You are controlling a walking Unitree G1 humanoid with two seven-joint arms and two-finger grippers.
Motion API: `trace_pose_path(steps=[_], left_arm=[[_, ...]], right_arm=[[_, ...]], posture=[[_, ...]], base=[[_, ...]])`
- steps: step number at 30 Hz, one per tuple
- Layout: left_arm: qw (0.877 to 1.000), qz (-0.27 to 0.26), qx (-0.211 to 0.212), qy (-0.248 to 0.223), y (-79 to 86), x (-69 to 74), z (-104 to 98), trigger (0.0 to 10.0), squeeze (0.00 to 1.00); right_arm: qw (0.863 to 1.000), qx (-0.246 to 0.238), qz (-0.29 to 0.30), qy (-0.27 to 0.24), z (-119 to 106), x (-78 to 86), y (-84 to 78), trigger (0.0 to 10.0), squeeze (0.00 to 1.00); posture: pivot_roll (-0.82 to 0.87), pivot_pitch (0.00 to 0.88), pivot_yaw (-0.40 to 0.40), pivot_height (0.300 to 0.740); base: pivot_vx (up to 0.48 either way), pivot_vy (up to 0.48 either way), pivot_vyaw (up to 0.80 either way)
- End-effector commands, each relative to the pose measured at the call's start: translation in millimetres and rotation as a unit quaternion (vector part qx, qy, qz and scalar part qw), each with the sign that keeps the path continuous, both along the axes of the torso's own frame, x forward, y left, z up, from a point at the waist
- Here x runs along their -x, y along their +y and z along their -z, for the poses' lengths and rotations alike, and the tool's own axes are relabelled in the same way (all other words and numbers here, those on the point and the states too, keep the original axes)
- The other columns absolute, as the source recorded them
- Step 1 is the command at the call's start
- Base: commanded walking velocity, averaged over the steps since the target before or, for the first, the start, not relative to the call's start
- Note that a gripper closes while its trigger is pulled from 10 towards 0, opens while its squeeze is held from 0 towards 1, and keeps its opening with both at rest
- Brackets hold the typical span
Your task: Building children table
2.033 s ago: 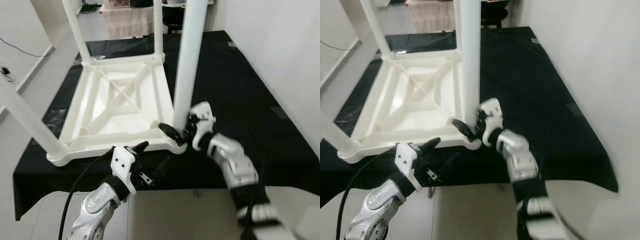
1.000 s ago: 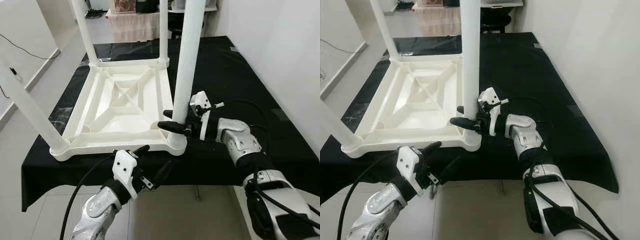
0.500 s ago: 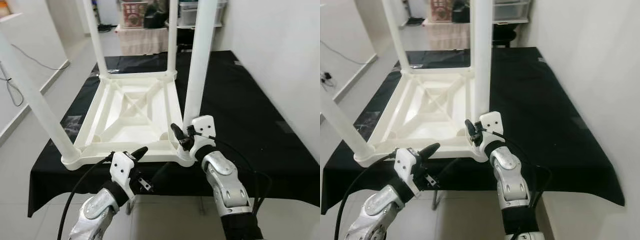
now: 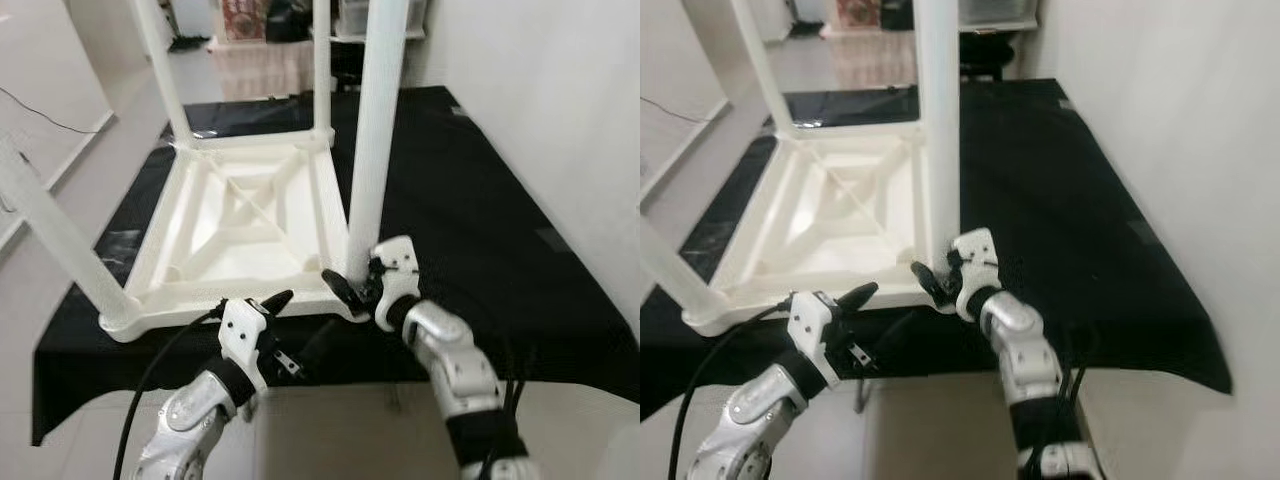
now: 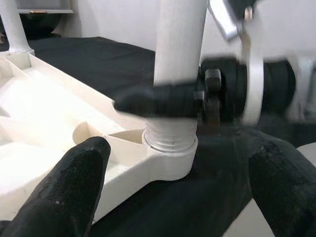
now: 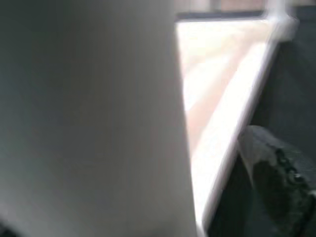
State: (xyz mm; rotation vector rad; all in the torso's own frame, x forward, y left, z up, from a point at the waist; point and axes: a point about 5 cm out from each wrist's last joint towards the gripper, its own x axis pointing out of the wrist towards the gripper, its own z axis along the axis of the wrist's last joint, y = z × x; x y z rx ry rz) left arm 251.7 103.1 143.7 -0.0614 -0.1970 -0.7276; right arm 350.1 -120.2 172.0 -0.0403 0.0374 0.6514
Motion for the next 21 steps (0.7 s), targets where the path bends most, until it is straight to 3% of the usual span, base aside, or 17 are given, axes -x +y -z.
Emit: trace_pose_path(steps=[1, 6, 11, 12, 13, 14, 15, 16, 21], left_arm=[[1.0, -0.001, -0.004, 0.008, 0.6, 0.9, 5, 10.0, 0.0], [1.0, -0.003, -0.002, 0.007, -0.5, 0.8, 5, 10.0, 0.0], [1.0, -0.005, -0.003, 0.007, -0.9, 1.1, 6, 10.0, 0.0], [1.0, -0.005, -0.003, 0.007, -1.1, 1.4, 6, 10.0, 0.0], [1.0, -0.006, -0.003, 0.007, -1.3, 1.8, 6, 10.0, 0.0], [1.0, -0.006, -0.003, 0.007, -1.3, 1.8, 6, 10.0, 0.0], [1.0, -0.007, -0.003, 0.007, -1.5, 2.1, 6, 10.0, 0.0], [1.0, -0.007, -0.003, 0.007, -1.7, 2.6, 7, 10.0, 0.0], [1.0, -0.007, -0.003, 0.008, -2.1, 3.2, 7, 10.0, 0.0]], right_arm=[[0.998, -0.008, -0.066, -0.014, -9, -4.7, 2.3, 10.0, 0.0], [0.984, 0.018, -0.174, -0.017, -25, -14.2, -6.5, 10.0, 0.0], [0.975, 0.018, -0.221, -0.011, -32, -16.3, -5.5, 10.0, 0.0], [0.969, 0.015, -0.247, -0.007, -36, -17.1, -3.8, 8.1, 0.0], [0.962, 0.008, -0.274, -0.003, -40, -18.0, -1.8, 3.2, 0.0], [0.962, 0.008, -0.274, -0.003, -40, -18.0, -1.8, 3.2, 0.0], [0.957, 0.005, -0.289, 0.0, -42, -18.8, -0.3, 0.4, 0.0], [0.953, 0.003, -0.302, 0.004, -41, -18.6, 1.0, 0.0, 0.0], [0.946, 0.004, -0.323, 0.012, -38, -20.2, 0.3, 0.0, 0.0]], posture=[[0.0, 0.108, 0.022, 0.74], [0.0, 0.105, 0.018, 0.74], [0.02, 0.103, 0.012, 0.74], [0.02, 0.103, 0.011, 0.74], [0.02, 0.103, 0.01, 0.74], [0.02, 0.103, 0.01, 0.74], [0.02, 0.103, 0.01, 0.74], [0.02, 0.104, 0.012, 0.74], [0.02, 0.103, 0.012, 0.74]], base=[[0.0, 0.0, 0.0], [0.0, 0.0, 0.0], [0.0, 0.0, 0.0], [0.0, 0.0, 0.0], [0.0, 0.0, 0.0], [0.0, 0.0, 0.0], [0.0, 0.0, 0.0], [0.0, 0.0, 0.0], [0.0, 0.0, 0.0]])
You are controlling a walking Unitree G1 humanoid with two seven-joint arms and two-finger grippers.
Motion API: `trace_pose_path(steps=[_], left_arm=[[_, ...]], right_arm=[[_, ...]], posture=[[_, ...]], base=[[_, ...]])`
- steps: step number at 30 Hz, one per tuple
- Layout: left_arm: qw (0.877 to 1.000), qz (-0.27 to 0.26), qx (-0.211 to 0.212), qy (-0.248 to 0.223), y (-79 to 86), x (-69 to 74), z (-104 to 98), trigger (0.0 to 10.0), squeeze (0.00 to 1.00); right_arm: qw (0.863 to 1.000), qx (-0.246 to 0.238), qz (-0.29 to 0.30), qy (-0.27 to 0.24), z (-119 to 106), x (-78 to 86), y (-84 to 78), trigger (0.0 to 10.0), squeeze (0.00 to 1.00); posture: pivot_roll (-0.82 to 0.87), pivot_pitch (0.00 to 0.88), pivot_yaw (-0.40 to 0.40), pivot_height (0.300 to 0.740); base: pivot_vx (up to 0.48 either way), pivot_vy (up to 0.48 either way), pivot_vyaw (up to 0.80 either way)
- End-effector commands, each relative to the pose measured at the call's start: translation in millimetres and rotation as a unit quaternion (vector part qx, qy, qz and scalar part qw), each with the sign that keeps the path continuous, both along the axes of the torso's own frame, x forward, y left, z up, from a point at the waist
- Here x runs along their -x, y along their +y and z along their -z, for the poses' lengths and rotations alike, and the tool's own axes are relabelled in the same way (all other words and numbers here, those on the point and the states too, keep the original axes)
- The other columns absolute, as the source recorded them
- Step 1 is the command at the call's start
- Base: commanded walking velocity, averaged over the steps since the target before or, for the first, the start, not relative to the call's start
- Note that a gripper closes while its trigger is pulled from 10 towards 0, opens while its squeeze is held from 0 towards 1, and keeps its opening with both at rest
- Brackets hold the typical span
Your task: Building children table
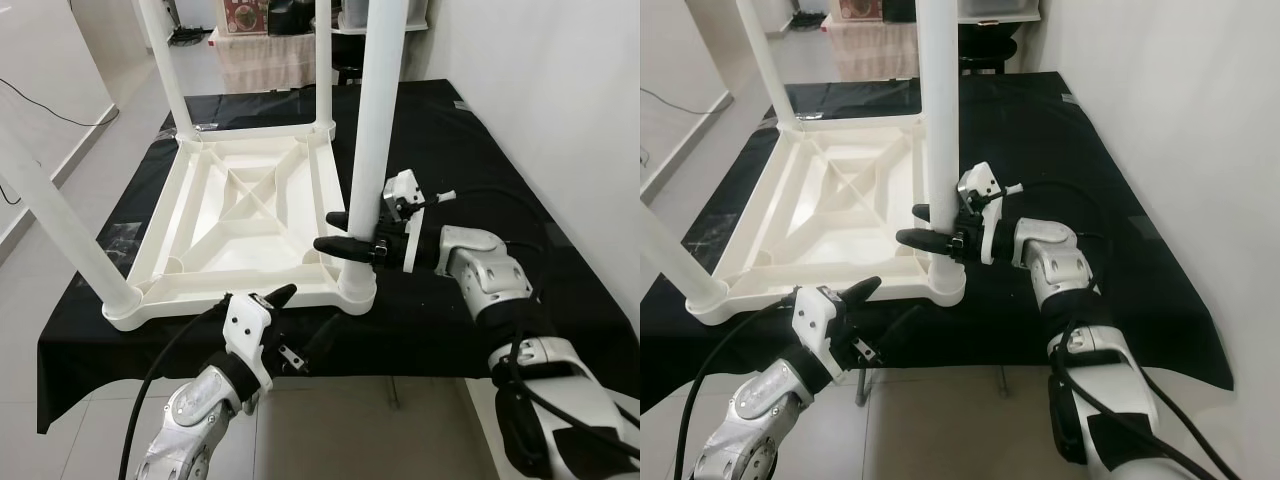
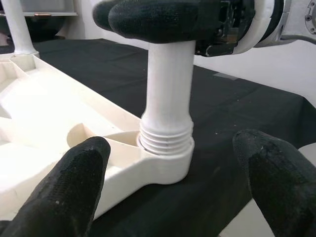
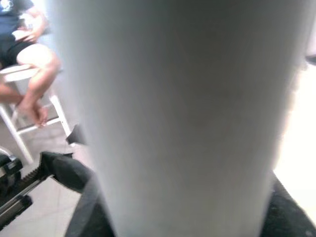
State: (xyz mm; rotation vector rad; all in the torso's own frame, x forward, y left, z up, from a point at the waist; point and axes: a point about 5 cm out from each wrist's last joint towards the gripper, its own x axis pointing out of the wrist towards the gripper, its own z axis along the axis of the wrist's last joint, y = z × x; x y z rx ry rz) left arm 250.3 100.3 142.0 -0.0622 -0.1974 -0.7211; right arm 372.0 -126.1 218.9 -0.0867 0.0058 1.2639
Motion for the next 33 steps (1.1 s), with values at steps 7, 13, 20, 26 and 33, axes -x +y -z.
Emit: trace_pose_path(steps=[7, 13, 20, 26, 33], left_arm=[[1.0, 0.0, 0.0, 0.01, 0.7, 3.8, 5, 10.0, 0.0], [1.0, -0.001, 0.001, 0.01, 3.8, 5.0, 4, 10.0, 0.0], [1.0, 0.008, 0.001, 0.015, 6.3, 1.6, 4, 10.0, 0.0], [1.0, 0.009, 0.003, 0.019, 7.4, -1.7, 4, 10.0, 0.0], [1.0, -0.009, 0.005, 0.014, 9.0, -3.2, 3, 10.0, 0.0]], right_arm=[[0.996, 0.013, 0.083, 0.018, 33, 3.3, -8.4, 0.0, 0.0], [0.924, -0.046, 0.379, 0.024, 71, 19.9, -10.0, 0.0, 0.0], [0.877, 0.0, 0.48, -0.028, 85, 43.0, -2.0, 0.0, 0.0], [0.895, 0.015, 0.446, -0.012, 88, 31.4, 5.9, 1.0, 0.0], [0.929, -0.034, 0.368, 0.021, 83, 33.4, 15.9, 10.0, 1.0]], posture=[[0.0, 0.112, 0.012, 0.74], [-0.03, 0.13, 0.016, 0.74], [-0.04, 0.12, 0.046, 0.74], [-0.03, 0.123, 0.044, 0.74], [-0.02, 0.113, 0.036, 0.74]], base=[[0.0, 0.0, 0.0], [0.0, 0.0, 0.0], [0.0, 0.0, 0.0], [0.0, 0.0, 0.0], [0.0, 0.0, 0.0]])
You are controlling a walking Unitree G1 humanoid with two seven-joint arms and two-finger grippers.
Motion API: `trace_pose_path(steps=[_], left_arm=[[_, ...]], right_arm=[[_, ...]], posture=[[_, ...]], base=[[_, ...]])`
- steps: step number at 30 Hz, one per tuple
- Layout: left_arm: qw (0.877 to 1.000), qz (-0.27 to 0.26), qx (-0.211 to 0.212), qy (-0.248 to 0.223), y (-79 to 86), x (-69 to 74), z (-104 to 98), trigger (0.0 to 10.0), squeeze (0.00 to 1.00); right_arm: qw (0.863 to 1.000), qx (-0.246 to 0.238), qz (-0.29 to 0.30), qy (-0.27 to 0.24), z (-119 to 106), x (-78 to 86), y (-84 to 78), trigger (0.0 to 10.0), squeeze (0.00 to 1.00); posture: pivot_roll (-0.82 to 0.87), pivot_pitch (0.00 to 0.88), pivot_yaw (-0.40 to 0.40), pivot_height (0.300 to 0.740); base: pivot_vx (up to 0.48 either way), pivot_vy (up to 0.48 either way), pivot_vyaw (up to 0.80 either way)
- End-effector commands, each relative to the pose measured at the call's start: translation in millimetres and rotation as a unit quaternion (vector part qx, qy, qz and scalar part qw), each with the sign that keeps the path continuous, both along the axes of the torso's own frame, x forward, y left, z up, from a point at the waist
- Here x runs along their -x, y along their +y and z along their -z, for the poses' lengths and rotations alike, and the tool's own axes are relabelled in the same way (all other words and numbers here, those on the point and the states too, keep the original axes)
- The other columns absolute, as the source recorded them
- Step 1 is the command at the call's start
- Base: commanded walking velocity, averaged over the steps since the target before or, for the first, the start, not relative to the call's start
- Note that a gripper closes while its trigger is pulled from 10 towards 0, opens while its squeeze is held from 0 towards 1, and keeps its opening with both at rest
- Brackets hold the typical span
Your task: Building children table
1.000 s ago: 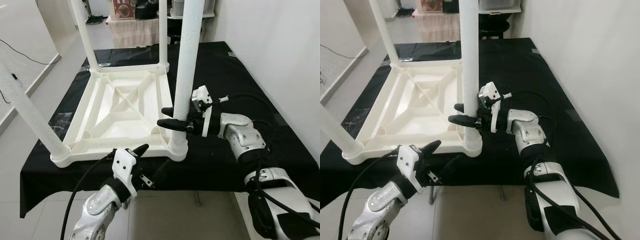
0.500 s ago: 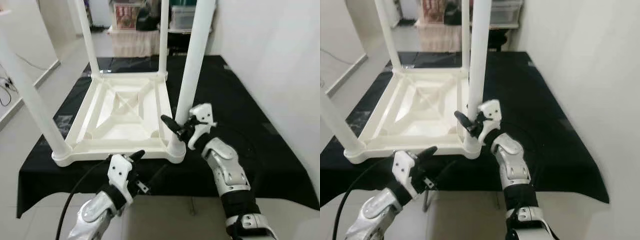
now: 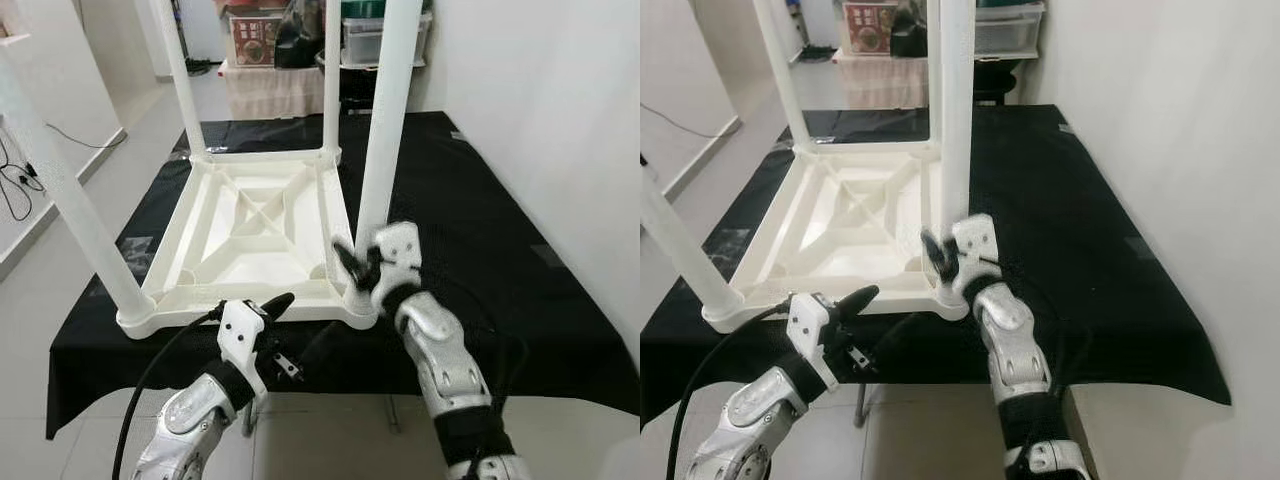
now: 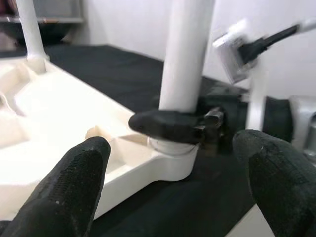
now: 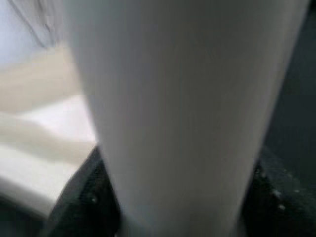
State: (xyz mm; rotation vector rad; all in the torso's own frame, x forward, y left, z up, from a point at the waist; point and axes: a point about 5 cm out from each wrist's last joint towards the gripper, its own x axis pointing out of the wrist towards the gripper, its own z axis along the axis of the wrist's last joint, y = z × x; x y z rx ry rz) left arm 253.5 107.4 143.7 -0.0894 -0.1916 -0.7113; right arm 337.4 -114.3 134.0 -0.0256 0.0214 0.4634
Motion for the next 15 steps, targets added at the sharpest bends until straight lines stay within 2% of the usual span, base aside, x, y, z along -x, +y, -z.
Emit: trace_pose_path(steps=[1, 2, 4, 5, 6, 7, 10, 12, 14, 15], left_arm=[[1.0, -0.006, -0.006, 0.007, 0.9, -0.5, 5, 10.0, 0.0], [1.0, -0.005, -0.006, 0.007, 0.3, -0.9, 5, 10.0, 0.0], [1.0, -0.004, -0.006, 0.008, 0.0, -1.0, 5, 10.0, 0.0], [1.0, -0.004, -0.005, 0.008, -0.3, -1.1, 5, 10.0, 0.0], [1.0, -0.004, -0.005, 0.008, -0.3, -1.1, 5, 10.0, 0.0], [1.0, -0.004, -0.005, 0.008, -0.7, -1.2, 6, 10.0, 0.0], [1.0, -0.003, -0.005, 0.008, -0.9, -1.3, 6, 10.0, 0.0], [1.0, -0.006, -0.005, 0.008, -1.3, -1.3, 6, 10.0, 0.0], [1.0, -0.006, -0.005, 0.008, -1.3, -1.3, 6, 10.0, 0.0], [1.0, -0.007, -0.005, 0.007, -1.5, -1.3, 6, 10.0, 0.0]], right_arm=[[0.996, -0.034, -0.08, 0.006, -9, -0.4, 7.9, 10.0, 1.0], [0.992, -0.04, -0.123, 0.0, -16, -2.6, 8.7, 10.0, 1.0], [0.99, -0.035, -0.139, -0.005, -21, -2.3, 9.7, 10.0, 1.0], [0.987, -0.02, -0.16, -0.012, -27, -4.7, 8.7, 10.0, 0.05], [0.987, -0.02, -0.16, -0.012, -27, -4.7, 8.7, 10.0, 0.05], [0.984, -0.007, -0.179, -0.019, -34, -9.5, 6.2, 10.0, 0.0], [0.981, 0.002, -0.193, -0.023, -38, -12.8, 4.5, 10.0, 0.0], [0.98, 0.011, -0.195, -0.034, -59, -33.7, -6.7, 10.0, 0.0], [0.98, 0.011, -0.195, -0.034, -59, -33.7, -6.7, 10.0, 0.0], [0.98, 0.019, -0.194, -0.036, -67, -41.2, -10.9, 10.0, 0.0]], posture=[[-0.01, 0.109, 0.035, 0.74], [-0.01, 0.108, 0.035, 0.74], [-0.01, 0.108, 0.035, 0.74], [-0.01, 0.104, 0.033, 0.74], [-0.01, 0.104, 0.033, 0.74], [-0.01, 0.102, 0.029, 0.74], [-0.01, 0.102, 0.029, 0.74], [0.01, 0.098, 0.021, 0.74], [0.01, 0.098, 0.021, 0.74], [0.01, 0.099, 0.02, 0.74]], base=[[0.0, 0.0, 0.0], [0.0, 0.0, 0.0], [0.0, 0.0, 0.0], [0.0, 0.0, 0.0], [0.0, 0.0, 0.0], [0.0, 0.0, 0.0], [0.0, 0.0, 0.0], [0.0, 0.0, 0.0], [0.0, 0.0, 0.0], [0.0, 0.0, 0.0]])
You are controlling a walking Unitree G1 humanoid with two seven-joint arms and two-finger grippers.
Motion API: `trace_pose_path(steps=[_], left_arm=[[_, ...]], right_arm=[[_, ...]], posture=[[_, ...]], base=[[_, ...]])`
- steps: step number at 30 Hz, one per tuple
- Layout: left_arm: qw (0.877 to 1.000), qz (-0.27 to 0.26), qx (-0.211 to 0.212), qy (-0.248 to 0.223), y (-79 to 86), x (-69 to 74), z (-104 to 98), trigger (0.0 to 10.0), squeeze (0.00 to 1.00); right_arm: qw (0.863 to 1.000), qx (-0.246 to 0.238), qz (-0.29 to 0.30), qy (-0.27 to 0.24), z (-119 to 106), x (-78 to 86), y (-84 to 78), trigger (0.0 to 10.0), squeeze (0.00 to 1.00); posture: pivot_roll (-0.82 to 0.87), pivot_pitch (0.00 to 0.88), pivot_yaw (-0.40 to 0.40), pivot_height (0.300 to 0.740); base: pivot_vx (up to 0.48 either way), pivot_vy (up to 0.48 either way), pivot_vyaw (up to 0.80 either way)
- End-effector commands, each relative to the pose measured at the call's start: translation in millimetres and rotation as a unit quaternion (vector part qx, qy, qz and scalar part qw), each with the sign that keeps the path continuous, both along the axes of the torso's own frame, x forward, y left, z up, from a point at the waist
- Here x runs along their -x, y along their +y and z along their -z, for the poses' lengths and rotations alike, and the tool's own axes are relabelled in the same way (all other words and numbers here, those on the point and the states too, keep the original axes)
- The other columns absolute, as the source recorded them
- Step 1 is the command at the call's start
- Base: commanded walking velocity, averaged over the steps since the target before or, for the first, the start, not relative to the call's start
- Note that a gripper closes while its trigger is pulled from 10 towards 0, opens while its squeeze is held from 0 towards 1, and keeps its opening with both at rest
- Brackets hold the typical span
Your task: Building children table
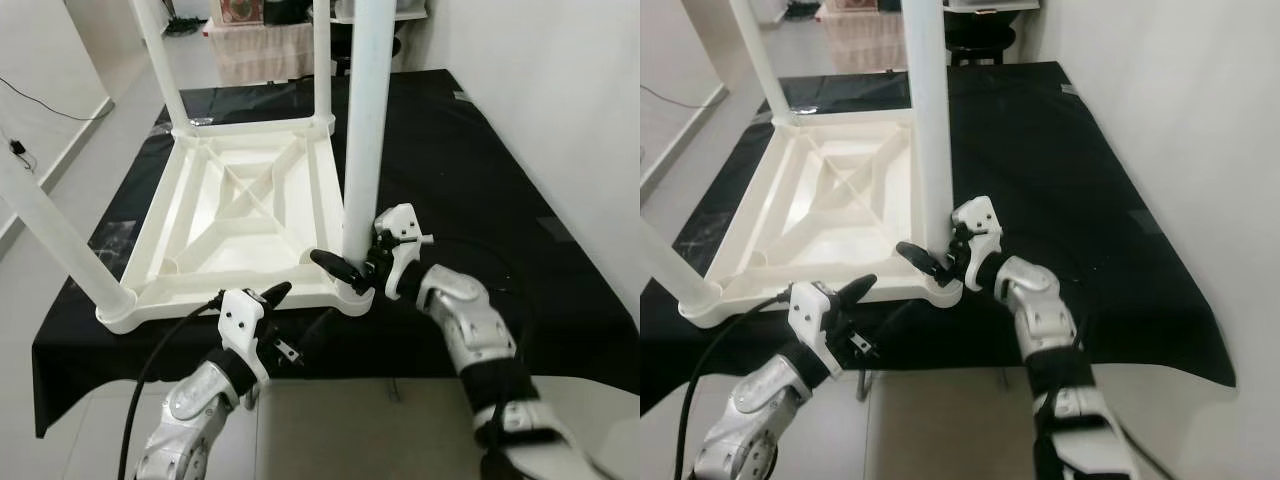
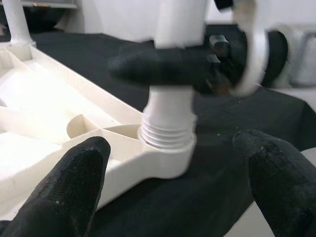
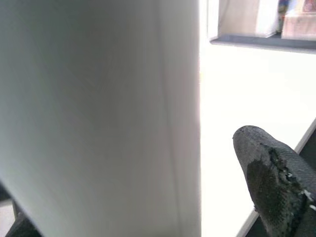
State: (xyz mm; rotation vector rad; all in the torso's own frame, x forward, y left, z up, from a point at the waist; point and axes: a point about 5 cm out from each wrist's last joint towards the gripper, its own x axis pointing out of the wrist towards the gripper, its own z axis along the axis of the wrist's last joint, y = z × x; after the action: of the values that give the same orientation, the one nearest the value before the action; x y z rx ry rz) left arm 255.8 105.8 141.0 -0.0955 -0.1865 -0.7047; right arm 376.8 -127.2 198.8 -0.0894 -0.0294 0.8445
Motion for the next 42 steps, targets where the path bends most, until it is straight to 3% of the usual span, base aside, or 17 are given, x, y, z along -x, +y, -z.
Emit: trace_pose_path(steps=[1, 2, 3, 4, 17, 19, 20, 21, 22, 23, 24, 26, 33, 34, 37, 38, 42], left_arm=[[1.0, -0.004, -0.007, 0.004, 0.2, 1.1, 3, 10.0, 0.0], [1.0, -0.006, -0.008, 0.004, -0.4, 1.6, 4, 10.0, 0.0], [1.0, -0.006, -0.008, 0.004, -0.4, 1.6, 4, 10.0, 0.0], [1.0, -0.006, -0.007, 0.004, -0.9, 2.1, 4, 10.0, 0.0], [1.0, -0.005, -0.005, 0.003, -1.6, 2.6, 3, 10.0, 0.0], [1.0, -0.006, -0.003, 0.003, -0.6, 3.6, 2, 10.0, 0.0], [1.0, -0.006, -0.003, 0.002, 0.5, 4.1, 1, 10.0, 0.0], [1.0, -0.006, -0.003, 0.002, 0.5, 4.1, 1, 10.0, 0.0], [1.0, -0.007, -0.003, 0.001, 2.2, 4.2, 0, 10.0, 0.0], [1.0, -0.007, -0.003, 0.001, 2.2, 4.2, 0, 10.0, 0.0], [1.0, -0.007, -0.003, 0.0, 3.3, 3.9, 0, 10.0, 0.0], [1.0, -0.007, -0.005, 0.001, 4.9, 1.9, 0, 10.0, 0.0], [1.0, 0.001, -0.005, 0.004, 2.6, -0.2, 0, 10.0, 0.0], [1.0, -0.004, -0.005, 0.003, 3.1, -0.3, 0, 10.0, 0.0], [1.0, -0.012, -0.005, 0.002, 4.4, -0.1, 1, 10.0, 0.0], [1.0, -0.014, -0.004, 0.001, 4.4, -0.4, 1, 10.0, 0.0], [1.0, -0.013, -0.003, 0.003, 2.7, -1.1, 2, 10.0, 0.0]], right_arm=[[1.0, -0.005, -0.005, -0.007, -2, -1.8, 1.9, 10.0, 0.0], [1.0, -0.001, 0.01, -0.007, -12, -11.3, -5.1, 8.5, 0.0], [1.0, -0.001, 0.01, -0.007, -12, -11.3, -5.1, 8.5, 0.0], [1.0, -0.013, 0.027, -0.003, -16, -15.4, -10.2, 0.0, 0.0], [1.0, -0.023, 0.01, -0.006, -16, -12.8, -18.1, 0.0, 0.0], [0.997, -0.037, 0.065, 0.007, 3, -6.8, -22.0, 0.0, 0.0], [0.988, -0.049, 0.143, 0.021, 24, 1.6, -19.4, 0.0, 0.0], [0.988, -0.049, 0.143, 0.021, 24, 1.6, -19.4, 0.0, 0.0], [0.964, -0.078, 0.251, 0.04, 54, 23.0, -10.1, 0.0, 0.0], [0.964, -0.078, 0.251, 0.04, 54, 23.0, -10.1, 0.0, 0.0], [0.948, -0.055, 0.308, 0.055, 76, 46.0, 0.5, 0.0, 0.0], [0.967, 0.012, 0.232, -0.102, 43, 61.1, 33.4, 0.0, 0.0], [0.975, 0.013, 0.219, -0.023, 61, 43.8, 30.0, 0.0, 0.0], [0.975, 0.001, 0.22, -0.012, 61, 44.3, 29.2, 10.0, 0.0], [0.976, -0.015, 0.217, 0.01, 62, 49.0, 30.9, 10.0, 0.0], [0.977, -0.042, 0.206, 0.027, 59, 49.9, 30.5, 10.0, 1.0], [0.989, -0.061, 0.13, 0.02, 42, 43.3, 26.6, 10.0, 1.0]], posture=[[0.01, 0.099, 0.02, 0.74], [0.01, 0.099, 0.017, 0.74], [0.01, 0.099, 0.017, 0.74], [0.01, 0.103, 0.015, 0.74], [0.0, 0.113, 0.018, 0.74], [-0.01, 0.129, 0.013, 0.74], [-0.01, 0.138, 0.011, 0.74], [-0.01, 0.138, 0.011, 0.74], [-0.03, 0.148, 0.019, 0.74], [-0.03, 0.148, 0.019, 0.74], [-0.03, 0.149, 0.022, 0.74], [-0.04, 0.151, 0.043, 0.74], [-0.02, 0.138, 0.029, 0.74], [-0.02, 0.126, 0.028, 0.74], [-0.02, 0.122, 0.027, 0.74], [-0.02, 0.114, 0.025, 0.74], [-0.01, 0.098, 0.026, 0.74]], base=[[0.0, 0.0, 0.0], [0.0, 0.0, 0.0], [0.0, 0.0, 0.0], [0.0, 0.0, 0.0], [0.0, 0.0, 0.0], [0.0, 0.0, 0.0], [0.0, 0.0, 0.0], [0.0, 0.0, 0.0], [0.0, 0.0, 0.0], [0.0, 0.0, 0.0], [0.0, 0.0, 0.0], [0.0, 0.0, 0.0], [0.0, 0.0, 0.0], [0.0, 0.0, 0.0], [0.0, 0.0, 0.0], [0.0, 0.0, 0.0], [0.0, 0.0, 0.0]])
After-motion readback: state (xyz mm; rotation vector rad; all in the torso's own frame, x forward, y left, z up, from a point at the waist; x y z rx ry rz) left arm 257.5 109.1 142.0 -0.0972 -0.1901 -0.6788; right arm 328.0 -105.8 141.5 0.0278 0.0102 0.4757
